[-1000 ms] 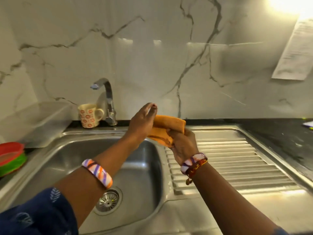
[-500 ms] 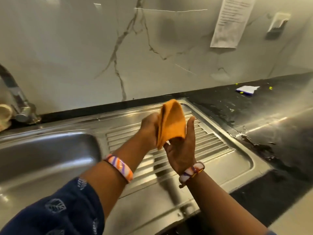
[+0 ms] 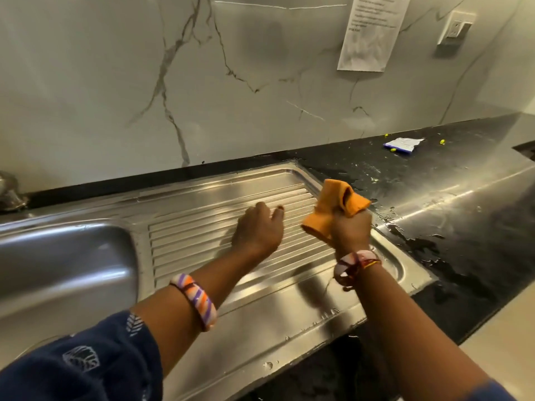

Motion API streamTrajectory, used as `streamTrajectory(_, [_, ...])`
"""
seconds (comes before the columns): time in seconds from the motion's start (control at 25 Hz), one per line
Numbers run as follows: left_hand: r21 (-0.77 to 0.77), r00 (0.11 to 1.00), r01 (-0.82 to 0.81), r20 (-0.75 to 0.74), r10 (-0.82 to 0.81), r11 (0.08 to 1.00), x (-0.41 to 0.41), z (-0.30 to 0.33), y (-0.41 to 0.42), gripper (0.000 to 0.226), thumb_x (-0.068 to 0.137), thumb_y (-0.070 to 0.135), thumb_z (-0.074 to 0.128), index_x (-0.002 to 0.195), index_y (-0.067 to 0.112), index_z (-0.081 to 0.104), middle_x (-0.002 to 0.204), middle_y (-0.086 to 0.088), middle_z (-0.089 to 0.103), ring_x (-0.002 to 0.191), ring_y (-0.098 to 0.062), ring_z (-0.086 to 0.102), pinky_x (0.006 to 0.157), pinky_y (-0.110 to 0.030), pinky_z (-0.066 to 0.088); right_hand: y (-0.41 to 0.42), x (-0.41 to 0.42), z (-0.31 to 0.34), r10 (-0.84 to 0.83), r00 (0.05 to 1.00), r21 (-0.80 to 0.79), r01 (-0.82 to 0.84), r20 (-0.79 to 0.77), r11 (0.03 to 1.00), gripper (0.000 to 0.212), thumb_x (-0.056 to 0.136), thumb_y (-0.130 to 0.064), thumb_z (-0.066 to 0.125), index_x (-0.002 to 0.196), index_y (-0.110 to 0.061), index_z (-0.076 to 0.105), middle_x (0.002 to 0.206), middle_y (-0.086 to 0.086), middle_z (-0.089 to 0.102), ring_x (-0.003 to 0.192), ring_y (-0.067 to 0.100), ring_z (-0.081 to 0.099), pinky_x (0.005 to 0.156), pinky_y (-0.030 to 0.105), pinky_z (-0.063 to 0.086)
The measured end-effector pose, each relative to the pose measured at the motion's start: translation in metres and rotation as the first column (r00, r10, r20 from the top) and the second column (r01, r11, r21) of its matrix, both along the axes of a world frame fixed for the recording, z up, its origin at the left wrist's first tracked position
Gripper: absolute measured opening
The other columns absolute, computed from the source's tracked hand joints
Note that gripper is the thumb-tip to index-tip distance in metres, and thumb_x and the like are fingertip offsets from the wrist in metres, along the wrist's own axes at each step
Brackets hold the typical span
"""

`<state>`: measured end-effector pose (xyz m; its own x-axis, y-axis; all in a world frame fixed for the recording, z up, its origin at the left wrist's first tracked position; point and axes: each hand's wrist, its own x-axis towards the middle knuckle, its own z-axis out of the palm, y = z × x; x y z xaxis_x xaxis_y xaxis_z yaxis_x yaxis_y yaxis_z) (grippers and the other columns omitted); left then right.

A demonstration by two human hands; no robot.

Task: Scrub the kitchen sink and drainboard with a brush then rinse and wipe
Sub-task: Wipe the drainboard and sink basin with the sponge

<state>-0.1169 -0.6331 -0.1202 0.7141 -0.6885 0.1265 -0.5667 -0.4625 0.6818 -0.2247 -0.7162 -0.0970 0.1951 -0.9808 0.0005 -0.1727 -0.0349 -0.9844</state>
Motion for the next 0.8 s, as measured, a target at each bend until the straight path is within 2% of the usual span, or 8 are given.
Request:
streamTrajectory(0.08, [-0.012,0.993,-0.082,0.089,0.082,0.997,0.036,-0.014,0.025,0.041,0.096,0.041,0.034,0.104,0.007,0.055,0.104,-0.014,0.057,0.096,-0.032,0.054,0.084,-0.044,0.049,-0.022,-0.026,0.003,-0.139,0.904,-0.321,0.001,-0.405,0.947,0.018,0.09,0.002,0.048,0.091,0.0,0.065,0.085,0.024,0.063,0.089,0.029,0.061,0.066,0.031,0.037])
streamTrajectory(0.16, [-0.083,0.948,-0.248,0.183,0.259,0.965,0.07,-0.025,0.058,0.04,0.095,0.038,0.036,0.094,0.006,0.059,0.098,-0.018,0.059,0.092,-0.034,0.054,0.08,-0.044,0.048,-0.041,-0.041,-0.004,-0.223,0.69,-0.467,-0.188,-0.689,0.864,0.025,0.089,0.004,0.044,0.107,0.003,0.062,0.103,0.029,0.064,0.096,0.04,0.061,0.075,0.039,0.045])
streamTrajectory(0.28, [-0.076,0.818,-0.53,0.217,0.533,0.845,0.108,-0.043,0.11,0.039,0.095,0.029,0.04,0.092,-0.002,0.063,0.099,-0.028,0.06,0.094,-0.042,0.055,0.082,-0.047,0.045,-0.059,-0.039,-0.035,-0.171,0.375,-0.324,-0.395,-0.911,0.86,0.036,0.094,-0.01,0.042,0.128,0.003,0.044,0.131,0.026,0.048,0.125,0.04,0.042,0.104,0.049,0.036])
streamTrajectory(0.36, [0.002,0.773,-0.62,0.172,0.611,0.784,0.122,-0.058,0.141,0.039,0.095,0.028,0.04,0.091,-0.004,0.063,0.099,-0.03,0.06,0.093,-0.045,0.056,0.081,-0.05,0.047,-0.062,-0.028,-0.054,0.014,0.207,-0.079,-0.438,-0.978,0.896,0.068,0.096,-0.04,0.038,0.146,0.0,0.013,0.154,0.021,0.012,0.144,0.036,0.005,0.114,0.056,0.006])
streamTrajectory(0.4, [0.032,0.789,-0.608,0.139,0.599,0.794,0.124,-0.064,0.153,0.04,0.096,0.028,0.038,0.089,-0.004,0.061,0.097,-0.031,0.06,0.092,-0.045,0.056,0.081,-0.05,0.047,-0.062,-0.022,-0.061,0.097,0.196,0.007,-0.416,-0.976,0.909,0.081,0.094,-0.054,0.031,0.148,-0.004,0.0,0.156,0.017,-0.005,0.144,0.034,-0.009,0.112,0.057,-0.004])
streamTrajectory(0.48, [0.069,0.855,-0.518,0.028,0.517,0.853,0.121,-0.073,0.168,0.039,0.098,0.028,0.037,0.09,-0.004,0.059,0.099,-0.032,0.06,0.095,-0.045,0.055,0.082,-0.046,0.044,-0.071,-0.019,-0.065,0.184,0.209,0.081,-0.422,-0.961,0.903,0.082,0.09,-0.065,0.019,0.149,-0.014,-0.008,0.156,0.01,-0.017,0.143,0.033,-0.014,0.114,0.058,-0.005])
streamTrajectory(0.64, [0.033,0.925,-0.37,-0.081,0.371,0.929,0.101,-0.085,0.176,0.033,0.1,0.024,0.035,0.102,0.001,0.057,0.108,-0.027,0.061,0.101,-0.041,0.054,0.082,-0.039,0.038,-0.084,-0.037,-0.044,0.161,0.123,0.051,-0.617,-0.979,0.785,0.068,0.091,-0.062,0.009,0.15,-0.03,0.004,0.158,0.0,0.006,0.144,0.03,0.004,0.115,0.052,0.007])
streamTrajectory(0.8, [-0.059,0.897,-0.439,-0.081,0.434,0.896,0.089,-0.092,0.17,0.035,0.101,0.021,0.031,0.106,-0.002,0.058,0.101,-0.021,0.06,0.098,-0.04,0.054,0.079,-0.036,0.036,-0.081,-0.031,-0.06,0.09,0.111,-0.008,-0.672,-0.99,0.741,0.081,0.078,-0.076,0.005,0.146,-0.035,-0.013,0.157,-0.004,-0.012,0.139,0.021,-0.03,0.108,0.054,-0.02])
